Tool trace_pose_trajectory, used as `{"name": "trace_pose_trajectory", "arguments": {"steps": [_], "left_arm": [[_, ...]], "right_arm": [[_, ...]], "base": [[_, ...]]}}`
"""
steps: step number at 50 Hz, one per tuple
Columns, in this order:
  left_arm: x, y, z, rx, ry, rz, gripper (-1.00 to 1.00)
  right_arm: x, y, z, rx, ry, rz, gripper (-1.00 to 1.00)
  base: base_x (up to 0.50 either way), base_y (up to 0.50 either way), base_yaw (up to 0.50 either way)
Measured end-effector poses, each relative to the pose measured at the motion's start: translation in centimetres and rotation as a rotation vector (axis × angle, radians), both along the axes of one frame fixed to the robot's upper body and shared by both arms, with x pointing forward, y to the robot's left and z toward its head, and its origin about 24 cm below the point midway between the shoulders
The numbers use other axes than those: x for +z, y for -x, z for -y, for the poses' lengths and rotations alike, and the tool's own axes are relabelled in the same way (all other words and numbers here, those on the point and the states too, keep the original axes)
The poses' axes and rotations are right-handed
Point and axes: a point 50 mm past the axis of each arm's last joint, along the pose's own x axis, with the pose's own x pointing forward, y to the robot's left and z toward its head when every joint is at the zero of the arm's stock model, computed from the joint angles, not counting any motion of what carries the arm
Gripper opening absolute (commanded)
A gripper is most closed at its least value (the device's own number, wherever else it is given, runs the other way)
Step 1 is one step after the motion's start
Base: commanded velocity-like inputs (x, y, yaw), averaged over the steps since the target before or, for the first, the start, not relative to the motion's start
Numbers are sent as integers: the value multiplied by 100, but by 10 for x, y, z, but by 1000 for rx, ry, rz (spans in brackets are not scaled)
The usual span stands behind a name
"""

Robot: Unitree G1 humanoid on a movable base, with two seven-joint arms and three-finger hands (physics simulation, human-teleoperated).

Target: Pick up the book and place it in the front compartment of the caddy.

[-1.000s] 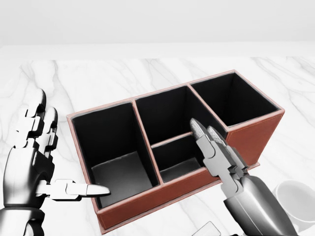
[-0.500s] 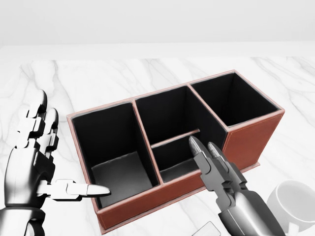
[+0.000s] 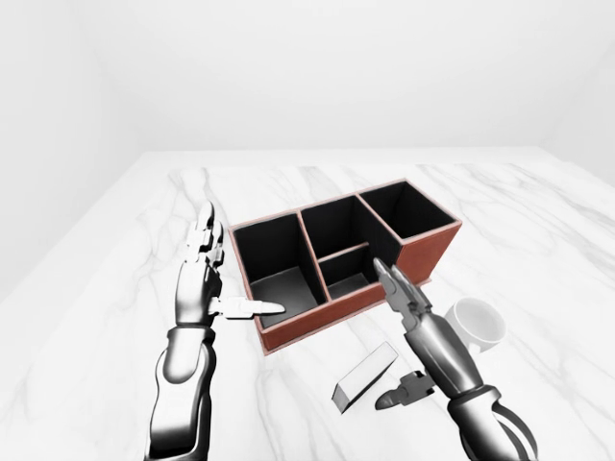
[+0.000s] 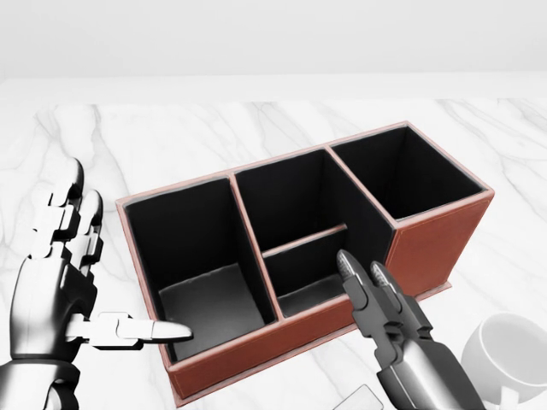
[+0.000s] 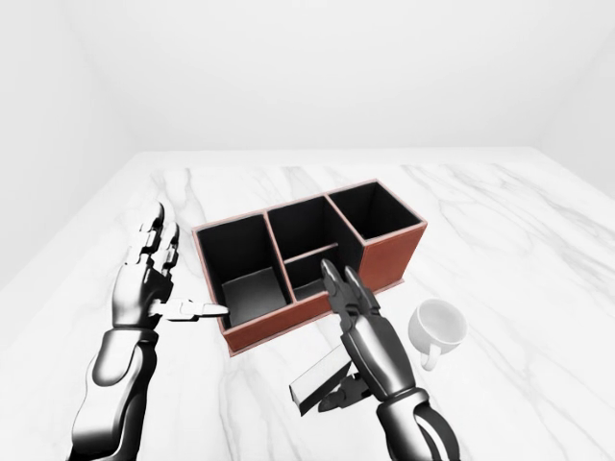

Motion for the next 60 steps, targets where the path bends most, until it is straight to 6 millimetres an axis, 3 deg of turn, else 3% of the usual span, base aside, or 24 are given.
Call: {"name": "trace_pose_trajectory", "arguments": {"steps": [39, 60], "left_arm": [[-1, 0, 1, -3, -2, -5, 100], [2, -2, -4, 9, 3, 8, 100]], "right_arm": [[-18, -5, -6, -37, 90, 0, 100], [-19, -2, -14, -10, 126, 19, 100]], "base": [[0, 0, 0], [0, 0, 0]]}}
